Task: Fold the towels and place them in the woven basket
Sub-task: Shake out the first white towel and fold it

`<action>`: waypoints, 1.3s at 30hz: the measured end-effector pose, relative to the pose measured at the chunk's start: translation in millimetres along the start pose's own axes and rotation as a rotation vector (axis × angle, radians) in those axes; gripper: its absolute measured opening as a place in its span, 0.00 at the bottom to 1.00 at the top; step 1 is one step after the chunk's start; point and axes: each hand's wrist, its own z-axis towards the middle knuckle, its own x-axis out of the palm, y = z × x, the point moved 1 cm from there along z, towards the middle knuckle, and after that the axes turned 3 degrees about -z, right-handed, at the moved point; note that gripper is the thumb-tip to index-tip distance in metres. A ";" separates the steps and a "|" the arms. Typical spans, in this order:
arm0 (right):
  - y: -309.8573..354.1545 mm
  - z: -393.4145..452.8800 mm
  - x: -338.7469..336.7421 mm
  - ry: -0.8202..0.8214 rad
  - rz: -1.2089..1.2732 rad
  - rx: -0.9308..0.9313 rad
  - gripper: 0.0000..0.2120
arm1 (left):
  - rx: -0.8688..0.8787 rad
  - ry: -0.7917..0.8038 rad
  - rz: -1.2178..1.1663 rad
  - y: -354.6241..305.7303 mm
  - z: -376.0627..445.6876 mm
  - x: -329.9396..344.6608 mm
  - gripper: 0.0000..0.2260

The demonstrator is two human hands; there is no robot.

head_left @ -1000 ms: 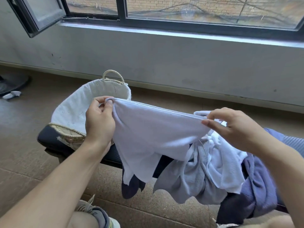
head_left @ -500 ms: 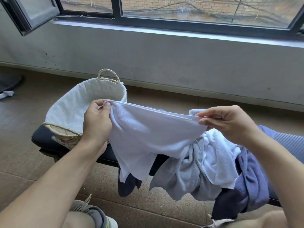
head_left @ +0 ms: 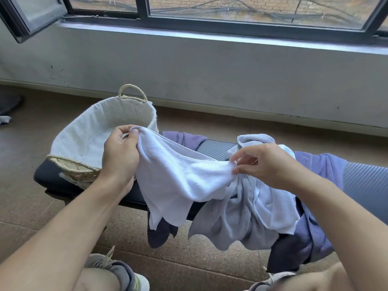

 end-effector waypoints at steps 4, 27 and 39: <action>-7.1 3.5 9.5 0.114 0.038 0.128 0.11 | 0.006 0.032 0.005 0.6 -1.1 1.4 0.07; 22.5 -38.4 -81.3 -0.280 0.378 0.055 0.17 | 0.226 0.377 -0.021 -58.6 -26.8 -24.3 0.06; 69.2 -83.9 -154.9 -0.144 0.815 0.024 0.25 | 0.179 0.557 0.040 -116.6 -30.2 -27.3 0.06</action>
